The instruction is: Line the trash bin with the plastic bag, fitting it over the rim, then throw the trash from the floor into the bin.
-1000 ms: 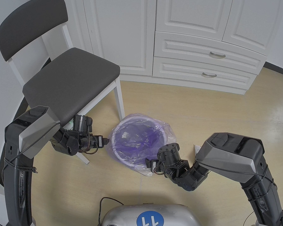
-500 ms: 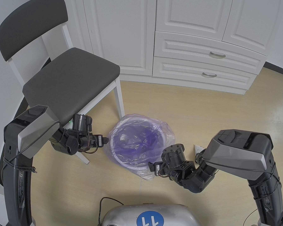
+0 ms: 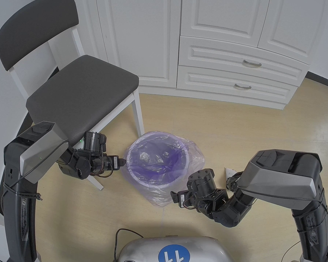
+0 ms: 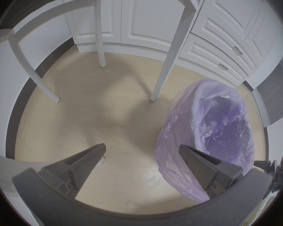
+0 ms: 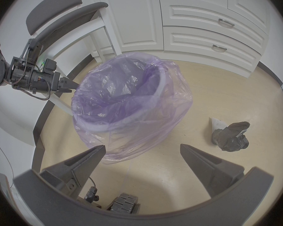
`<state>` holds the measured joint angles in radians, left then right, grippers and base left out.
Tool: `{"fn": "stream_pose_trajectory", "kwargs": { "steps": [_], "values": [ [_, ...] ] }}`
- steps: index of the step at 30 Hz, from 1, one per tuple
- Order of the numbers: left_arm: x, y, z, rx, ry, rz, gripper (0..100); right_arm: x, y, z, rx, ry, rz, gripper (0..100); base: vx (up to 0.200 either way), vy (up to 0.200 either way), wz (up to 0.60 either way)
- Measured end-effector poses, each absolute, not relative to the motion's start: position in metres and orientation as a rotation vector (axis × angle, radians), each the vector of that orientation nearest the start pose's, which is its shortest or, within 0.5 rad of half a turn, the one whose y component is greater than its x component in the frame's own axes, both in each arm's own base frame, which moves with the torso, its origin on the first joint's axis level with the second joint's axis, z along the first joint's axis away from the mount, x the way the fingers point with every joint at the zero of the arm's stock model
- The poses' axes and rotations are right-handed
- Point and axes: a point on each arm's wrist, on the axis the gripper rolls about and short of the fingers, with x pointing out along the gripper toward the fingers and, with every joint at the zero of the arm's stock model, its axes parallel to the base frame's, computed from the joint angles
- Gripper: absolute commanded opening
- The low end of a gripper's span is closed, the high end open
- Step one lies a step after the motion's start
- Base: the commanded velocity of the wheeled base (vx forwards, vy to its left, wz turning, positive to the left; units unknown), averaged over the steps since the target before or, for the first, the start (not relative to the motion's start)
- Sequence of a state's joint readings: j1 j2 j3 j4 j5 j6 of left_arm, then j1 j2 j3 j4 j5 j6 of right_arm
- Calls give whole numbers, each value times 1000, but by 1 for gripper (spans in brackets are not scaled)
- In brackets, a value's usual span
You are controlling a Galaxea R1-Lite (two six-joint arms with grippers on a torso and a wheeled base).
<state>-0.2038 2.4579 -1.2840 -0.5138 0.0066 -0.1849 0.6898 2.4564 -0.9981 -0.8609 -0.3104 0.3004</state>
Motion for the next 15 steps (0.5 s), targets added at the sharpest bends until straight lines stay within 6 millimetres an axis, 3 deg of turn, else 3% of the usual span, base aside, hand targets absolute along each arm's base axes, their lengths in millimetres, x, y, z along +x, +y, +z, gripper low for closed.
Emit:
{"fn": "stream_pose_trajectory", "kwargs": {
  "steps": [7,15],
  "values": [
    [441,-91,-4,-109,670,-128,100,329,261,-46,-3,587,280,100,0,0,0],
    [442,-91,-4,-110,667,-128,100,352,253,-61,-2,611,229,100,0,0,0]
  ]
}}
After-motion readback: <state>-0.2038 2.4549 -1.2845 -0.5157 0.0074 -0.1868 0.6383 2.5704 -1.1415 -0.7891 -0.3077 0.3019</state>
